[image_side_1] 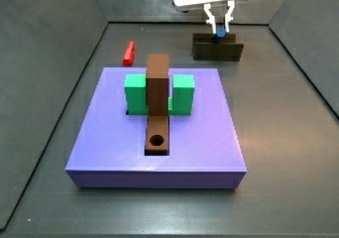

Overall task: Pick up the blue object. Move up. Place the blue object on the fixture. Regrasp the blue object. Move to above the board. Insert the blue object.
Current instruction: Place the blue object on the fixture.

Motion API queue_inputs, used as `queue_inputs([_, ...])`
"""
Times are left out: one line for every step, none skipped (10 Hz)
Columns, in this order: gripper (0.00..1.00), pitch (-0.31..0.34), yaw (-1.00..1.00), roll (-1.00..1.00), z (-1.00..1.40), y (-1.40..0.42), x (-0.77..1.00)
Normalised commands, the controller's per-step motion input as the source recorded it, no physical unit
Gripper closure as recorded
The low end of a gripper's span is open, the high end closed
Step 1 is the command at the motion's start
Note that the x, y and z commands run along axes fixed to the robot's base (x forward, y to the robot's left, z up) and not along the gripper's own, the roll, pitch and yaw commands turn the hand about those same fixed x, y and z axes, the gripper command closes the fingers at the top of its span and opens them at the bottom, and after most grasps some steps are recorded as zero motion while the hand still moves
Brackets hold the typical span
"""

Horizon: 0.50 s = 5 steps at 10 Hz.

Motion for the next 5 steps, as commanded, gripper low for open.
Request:
queue_inputs([1.0, 0.0, 0.0, 0.04, -0.09, 0.07, 0.0])
queue_inputs([1.0, 0.0, 0.0, 0.05, -0.13, 0.09, 0.0])
queue_inputs([1.0, 0.0, 0.0, 0.03, -0.05, 0.01, 0.0])
queue_inputs([1.0, -0.043, 0.0, 0.0, 0.0, 0.0, 0.0])
queue_inputs([1.0, -0.006, 0.0, 0.0, 0.0, 0.0, 0.0])
